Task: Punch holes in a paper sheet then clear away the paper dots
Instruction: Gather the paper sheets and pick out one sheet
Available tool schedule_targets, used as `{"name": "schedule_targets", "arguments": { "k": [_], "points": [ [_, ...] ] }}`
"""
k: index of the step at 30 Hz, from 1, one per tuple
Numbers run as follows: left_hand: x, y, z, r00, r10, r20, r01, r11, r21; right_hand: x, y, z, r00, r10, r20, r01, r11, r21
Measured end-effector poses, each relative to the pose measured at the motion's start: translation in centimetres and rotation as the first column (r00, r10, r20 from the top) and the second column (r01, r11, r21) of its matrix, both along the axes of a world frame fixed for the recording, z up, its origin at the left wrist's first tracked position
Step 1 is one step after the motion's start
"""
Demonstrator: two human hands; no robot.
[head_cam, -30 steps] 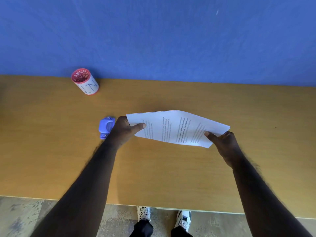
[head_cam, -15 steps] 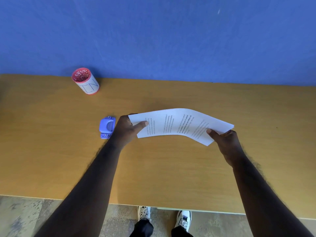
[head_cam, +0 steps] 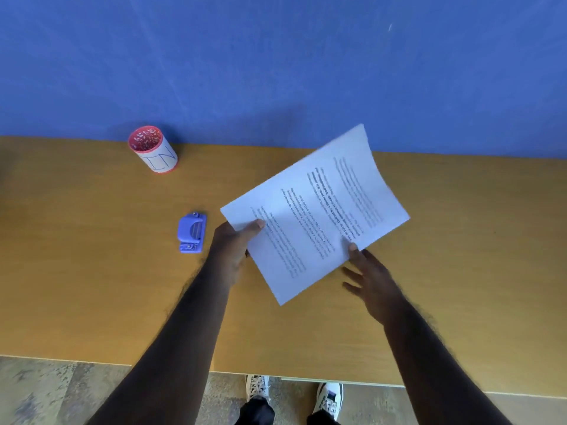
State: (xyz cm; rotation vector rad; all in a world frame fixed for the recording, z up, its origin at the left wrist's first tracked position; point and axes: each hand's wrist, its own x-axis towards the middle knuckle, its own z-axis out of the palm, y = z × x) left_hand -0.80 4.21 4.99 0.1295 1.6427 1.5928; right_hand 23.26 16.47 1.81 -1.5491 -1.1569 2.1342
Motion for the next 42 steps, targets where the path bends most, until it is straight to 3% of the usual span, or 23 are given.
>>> {"name": "schedule_targets", "arguments": {
  "k": [2,4,7,11,13,16,19,24,33,42],
  "points": [
    [1.0,-0.2,-0.6,0.997,0.022,0.077,-0.025,0.999,0.033,-0.7,-0.9,0.4,0.981,0.005,-0.196,-0.016,0.998,-0.056],
    [1.9,-0.5,-0.9,0.993,0.014,0.121,-0.018,0.999,0.032,-1.1,-1.0,0.8,0.959,-0.048,-0.278,0.052,0.999,0.008],
    [2.1,-1.3,-1.1,0.987,-0.023,0.161,0.020,1.000,0.015,-1.1,-0.1,0.9,0.966,-0.115,-0.231,0.137,0.987,0.082],
    [0.4,-1.9,-0.9,0.979,-0.095,0.182,0.095,0.995,0.011,-0.2,1.6,1.8,0.987,-0.048,-0.155,0.080,0.976,0.203],
    [-0.6,-1.9,-0.5,0.972,-0.205,0.113,0.208,0.978,-0.022,0.1,2.3,2.7,0.992,0.005,-0.123,0.028,0.964,0.263],
    [-1.5,-1.4,0.4,0.914,-0.391,-0.107,0.383,0.919,-0.089,0.5,3.3,3.6,0.992,0.110,-0.066,-0.079,0.930,0.358],
    [-1.7,-0.2,1.5,0.868,-0.447,-0.218,0.444,0.894,-0.064,0.6,3.9,4.4,0.981,0.192,-0.038,-0.159,0.893,0.421],
    [-1.1,1.1,3.1,0.858,-0.419,-0.298,0.447,0.894,0.029,0.3,3.7,5.1,0.971,0.226,-0.081,-0.163,0.870,0.466],
    [-0.2,1.0,3.3,0.850,-0.355,-0.390,0.393,0.919,0.020,-0.2,3.4,4.9,0.972,0.200,-0.126,-0.119,0.874,0.471],
    [0.3,0.9,3.4,0.854,-0.343,-0.390,0.380,0.925,0.020,-0.6,3.8,4.5,0.979,0.172,-0.111,-0.101,0.877,0.469]
  ]
}}
